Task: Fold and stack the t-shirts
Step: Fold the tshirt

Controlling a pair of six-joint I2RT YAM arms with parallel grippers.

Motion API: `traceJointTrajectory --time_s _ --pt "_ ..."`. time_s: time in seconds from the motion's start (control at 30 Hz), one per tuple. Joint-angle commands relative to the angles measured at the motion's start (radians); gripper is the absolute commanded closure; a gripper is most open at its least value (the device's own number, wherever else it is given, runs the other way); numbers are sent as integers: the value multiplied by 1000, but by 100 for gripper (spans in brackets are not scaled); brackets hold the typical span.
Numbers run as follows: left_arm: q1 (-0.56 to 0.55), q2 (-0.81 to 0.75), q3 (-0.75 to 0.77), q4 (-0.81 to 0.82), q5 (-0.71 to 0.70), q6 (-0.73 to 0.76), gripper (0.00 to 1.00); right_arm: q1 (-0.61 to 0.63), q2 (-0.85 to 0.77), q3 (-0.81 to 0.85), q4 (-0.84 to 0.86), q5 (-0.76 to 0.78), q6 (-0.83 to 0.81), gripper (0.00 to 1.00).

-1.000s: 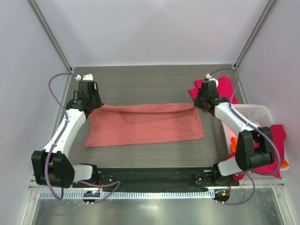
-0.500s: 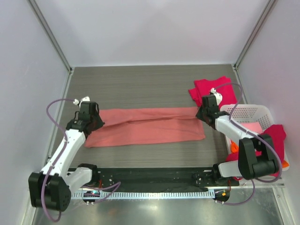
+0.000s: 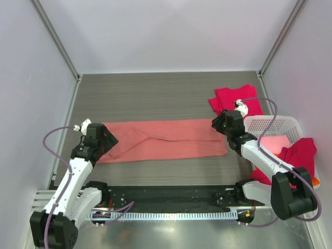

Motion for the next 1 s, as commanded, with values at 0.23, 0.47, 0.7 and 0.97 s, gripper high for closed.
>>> traceJointTrajectory --time_s 0.23,0.47,0.7,0.97 --pt "0 338 200 126 -36 -69 31 213 378 278 257 -649 -11 56" --pt "-1 535 379 115 -47 -140 33 333 654 551 277 -801 -46 46" --pt "3 801 528 78 13 -155 36 403 920 766 314 -920 -28 43" --pt "29 1026 652 -87 -59 -173 41 462 1077 915 285 -943 -31 43"
